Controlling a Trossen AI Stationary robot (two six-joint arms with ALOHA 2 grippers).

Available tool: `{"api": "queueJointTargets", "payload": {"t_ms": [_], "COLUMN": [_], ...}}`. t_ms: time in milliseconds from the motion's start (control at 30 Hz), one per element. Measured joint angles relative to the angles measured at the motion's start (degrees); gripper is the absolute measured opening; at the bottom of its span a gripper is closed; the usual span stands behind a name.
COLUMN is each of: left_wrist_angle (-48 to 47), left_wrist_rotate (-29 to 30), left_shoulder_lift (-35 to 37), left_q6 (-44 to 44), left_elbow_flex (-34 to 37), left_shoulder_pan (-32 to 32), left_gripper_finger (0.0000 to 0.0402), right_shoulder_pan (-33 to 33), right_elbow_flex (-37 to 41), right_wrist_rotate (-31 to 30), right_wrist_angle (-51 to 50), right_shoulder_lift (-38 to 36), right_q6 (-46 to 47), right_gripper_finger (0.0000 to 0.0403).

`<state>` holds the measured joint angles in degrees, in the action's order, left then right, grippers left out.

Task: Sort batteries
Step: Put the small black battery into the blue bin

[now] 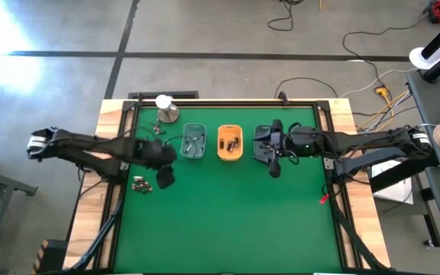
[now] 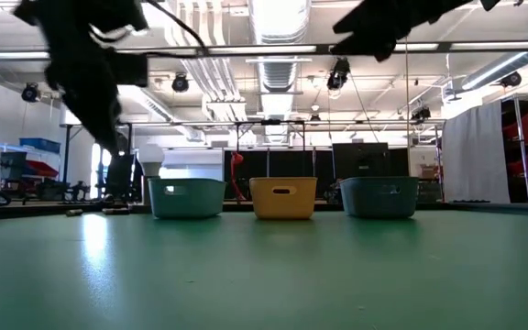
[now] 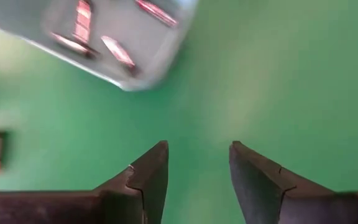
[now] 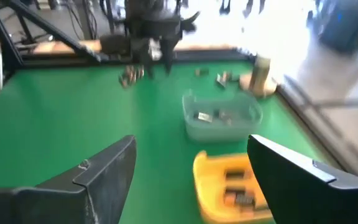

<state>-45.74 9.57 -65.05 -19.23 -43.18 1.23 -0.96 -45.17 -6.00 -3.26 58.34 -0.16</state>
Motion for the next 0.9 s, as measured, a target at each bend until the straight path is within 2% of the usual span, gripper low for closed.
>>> {"api": "queueJointTargets", "payload": {"t_ms": [133,267,433,667,900], "left_wrist_angle": [0.52,0.64,0.82,2.41,-2.78], "left_wrist_rotate": [-0.04,0.01,-0.96,-1.17,-2.43], "left_shoulder_lift": [3.82,4.48,3.84,3.87,3.70], "left_q6": [-15.20,-29.40,-42.00,-46.44,-47.20], "left_elbow_flex": [2.94,5.89,9.13,12.22,12.99], "left_shoulder_pan": [-10.16,-21.42,-31.05,-33.96,-33.94], "left_gripper_finger": [0.0151,0.0144,0.0131,0.0113,0.0113], "right_shoulder_pan": [-0.06,-0.06,-0.06,-0.04,1.45], "right_elbow_flex": [-0.41,-0.41,-0.39,-0.39,-0.39], "right_wrist_rotate": [-0.11,-0.07,-0.05,0.09,0.17], "right_wrist_angle": [2.62,4.80,6.62,5.62,1.66], "right_shoulder_lift": [-0.15,0.22,0.36,0.25,0.25], "right_q6": [-4.39,-6.22,-4.92,0.91,2.98], "right_gripper_finger": [0.0287,0.0279,0.0268,0.0245,0.0219]}}
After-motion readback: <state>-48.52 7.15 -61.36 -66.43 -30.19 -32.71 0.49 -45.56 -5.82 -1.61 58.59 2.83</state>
